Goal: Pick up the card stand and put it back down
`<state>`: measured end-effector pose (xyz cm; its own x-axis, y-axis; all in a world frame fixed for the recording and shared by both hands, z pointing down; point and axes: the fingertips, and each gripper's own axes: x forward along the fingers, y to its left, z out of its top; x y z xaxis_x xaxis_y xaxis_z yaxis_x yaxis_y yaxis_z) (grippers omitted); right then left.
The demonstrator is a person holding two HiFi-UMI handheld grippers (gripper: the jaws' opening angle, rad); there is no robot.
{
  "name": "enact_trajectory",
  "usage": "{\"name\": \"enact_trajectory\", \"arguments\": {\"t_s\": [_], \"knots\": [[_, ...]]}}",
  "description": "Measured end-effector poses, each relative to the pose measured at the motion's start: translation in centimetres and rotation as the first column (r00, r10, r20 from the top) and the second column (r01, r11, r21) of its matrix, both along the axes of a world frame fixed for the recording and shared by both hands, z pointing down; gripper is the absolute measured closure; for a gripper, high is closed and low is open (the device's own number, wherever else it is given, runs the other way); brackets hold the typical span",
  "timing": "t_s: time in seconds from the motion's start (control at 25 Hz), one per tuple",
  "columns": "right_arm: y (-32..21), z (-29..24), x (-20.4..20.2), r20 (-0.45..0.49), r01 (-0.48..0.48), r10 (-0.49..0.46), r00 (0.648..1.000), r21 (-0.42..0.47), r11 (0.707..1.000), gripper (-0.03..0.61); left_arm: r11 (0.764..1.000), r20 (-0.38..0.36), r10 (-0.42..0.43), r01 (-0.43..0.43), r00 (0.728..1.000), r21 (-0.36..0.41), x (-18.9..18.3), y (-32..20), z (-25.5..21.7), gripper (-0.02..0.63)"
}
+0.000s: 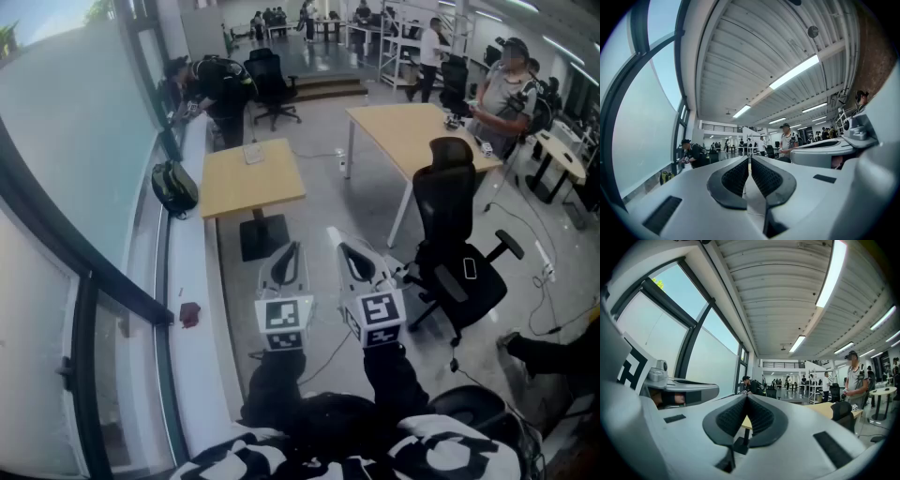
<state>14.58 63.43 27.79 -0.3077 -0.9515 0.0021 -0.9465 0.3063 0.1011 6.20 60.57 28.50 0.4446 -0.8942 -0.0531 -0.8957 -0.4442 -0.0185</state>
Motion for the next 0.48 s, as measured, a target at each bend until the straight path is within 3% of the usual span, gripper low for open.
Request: {"name": "enact_trajectory", "arguments": {"t_s": [0.48], "knots": [[0.1, 2.0, 0.8, 0.007, 0.008, -0.007, 1.0, -0.029, 1.0, 0.561, 0.999, -0.006, 0.03, -0.03, 1.0, -0.029, 1.7, -0.4, 1.4, 0.592]]}}
